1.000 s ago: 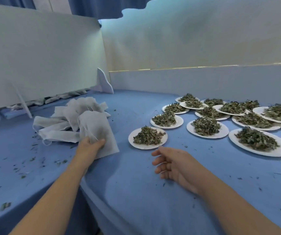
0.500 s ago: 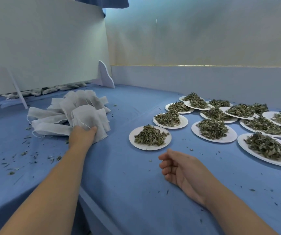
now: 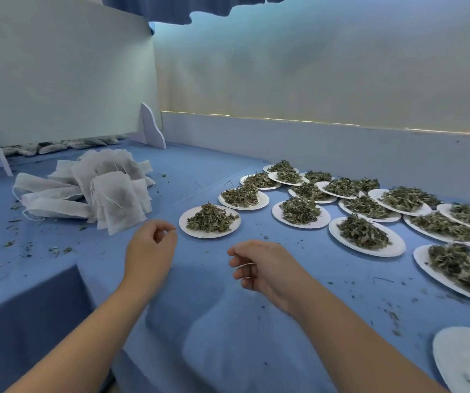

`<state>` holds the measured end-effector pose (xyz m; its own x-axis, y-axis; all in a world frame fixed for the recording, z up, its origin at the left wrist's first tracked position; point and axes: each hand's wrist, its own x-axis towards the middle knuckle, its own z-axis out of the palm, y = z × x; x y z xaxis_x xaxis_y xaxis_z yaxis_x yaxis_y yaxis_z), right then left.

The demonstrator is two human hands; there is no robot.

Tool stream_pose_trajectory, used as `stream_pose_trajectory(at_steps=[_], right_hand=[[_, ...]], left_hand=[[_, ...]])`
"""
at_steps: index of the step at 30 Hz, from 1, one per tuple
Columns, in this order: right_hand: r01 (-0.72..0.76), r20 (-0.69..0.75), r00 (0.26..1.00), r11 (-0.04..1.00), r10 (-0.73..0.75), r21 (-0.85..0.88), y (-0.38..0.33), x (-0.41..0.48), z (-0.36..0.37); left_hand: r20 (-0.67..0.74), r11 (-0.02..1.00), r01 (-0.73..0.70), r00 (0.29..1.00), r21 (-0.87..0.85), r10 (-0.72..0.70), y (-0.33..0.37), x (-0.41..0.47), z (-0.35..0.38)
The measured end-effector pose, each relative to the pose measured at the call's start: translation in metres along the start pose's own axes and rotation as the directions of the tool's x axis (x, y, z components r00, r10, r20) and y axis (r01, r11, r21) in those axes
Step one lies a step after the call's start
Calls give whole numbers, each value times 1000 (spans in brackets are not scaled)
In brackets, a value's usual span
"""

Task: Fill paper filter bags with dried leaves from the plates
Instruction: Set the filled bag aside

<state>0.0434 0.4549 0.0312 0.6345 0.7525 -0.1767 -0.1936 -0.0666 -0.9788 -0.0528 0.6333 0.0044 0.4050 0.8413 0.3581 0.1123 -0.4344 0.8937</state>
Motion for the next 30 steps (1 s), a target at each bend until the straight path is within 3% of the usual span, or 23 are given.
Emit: stream_pose_trajectory(at_steps=[6, 11, 14, 17, 18, 20, 22, 24, 26, 30], right_hand=[[103, -55, 993, 992, -107, -74, -19, -66, -65], [133, -155, 977, 986, -148, -102, -13, -127, -130], [112, -281, 948, 983, -149, -144, -5, -162, -169], [58, -480, 865, 978, -149, -199, 6, -191, -207], [-9, -550, 815, 945, -182, -326, 10, -198, -218], [-218, -622, 730, 766, -283, -604, 18, -214, -240], [-394, -652, 700, 604, -291, -693, 25, -227, -256], [-476, -677, 696, 551, -241, -685, 30, -237, -265], [-504, -685, 698, 536, -209, -677, 32, -245, -266], [-494, -659, 730, 526, -182, -693, 37, -251, -264]], left_hand=[[326, 986, -7, 943, -169, 62, 63, -71, 60], [547, 985, -31, 828, -171, 122, 108, -123, 108], [648, 988, -60, 749, -141, 138, 125, -154, 133], [666, 989, -80, 732, -122, 142, 131, -184, 154], [671, 990, -102, 728, -102, 144, 132, -191, 159], [704, 979, -202, 693, -18, 156, 134, -205, 168], [752, 909, -389, 642, 151, 150, 138, -215, 175], [766, 768, -571, 619, 288, 173, 142, -223, 179], [774, 673, -654, 604, 346, 188, 146, -230, 182], [784, 660, -649, 603, 378, 145, 149, -231, 188]])
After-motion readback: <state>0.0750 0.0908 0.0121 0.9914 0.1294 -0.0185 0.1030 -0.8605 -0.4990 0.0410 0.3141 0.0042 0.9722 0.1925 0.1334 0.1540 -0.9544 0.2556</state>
